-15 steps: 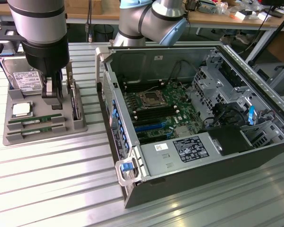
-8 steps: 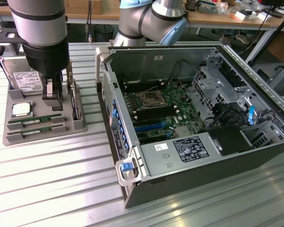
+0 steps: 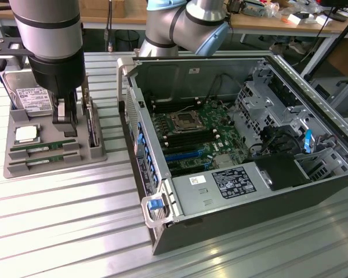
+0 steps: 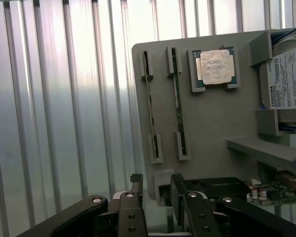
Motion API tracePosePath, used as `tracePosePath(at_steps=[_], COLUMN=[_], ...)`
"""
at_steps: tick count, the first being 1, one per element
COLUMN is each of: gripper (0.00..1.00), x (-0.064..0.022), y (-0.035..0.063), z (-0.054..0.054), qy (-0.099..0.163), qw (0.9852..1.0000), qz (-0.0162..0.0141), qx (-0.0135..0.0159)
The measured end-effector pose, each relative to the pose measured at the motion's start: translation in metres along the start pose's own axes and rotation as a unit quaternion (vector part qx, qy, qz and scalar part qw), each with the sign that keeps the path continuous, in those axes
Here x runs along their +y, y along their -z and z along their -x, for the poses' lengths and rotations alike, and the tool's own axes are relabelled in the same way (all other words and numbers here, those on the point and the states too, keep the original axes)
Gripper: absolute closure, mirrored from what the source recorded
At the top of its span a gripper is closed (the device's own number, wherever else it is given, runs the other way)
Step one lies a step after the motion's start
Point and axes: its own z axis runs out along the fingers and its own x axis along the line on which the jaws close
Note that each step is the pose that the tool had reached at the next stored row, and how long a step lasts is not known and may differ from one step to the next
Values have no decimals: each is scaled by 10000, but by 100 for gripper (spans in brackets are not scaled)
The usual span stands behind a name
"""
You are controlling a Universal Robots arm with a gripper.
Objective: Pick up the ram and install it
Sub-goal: 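Pick up the ram and move it above insertion slot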
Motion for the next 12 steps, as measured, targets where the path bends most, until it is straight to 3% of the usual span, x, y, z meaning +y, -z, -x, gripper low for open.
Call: tracePosePath(at_steps=[12], gripper=[64], x=[-3], y=[-71], z=[-7], qy=[0], qw=[10000], qz=[1], qx=[1])
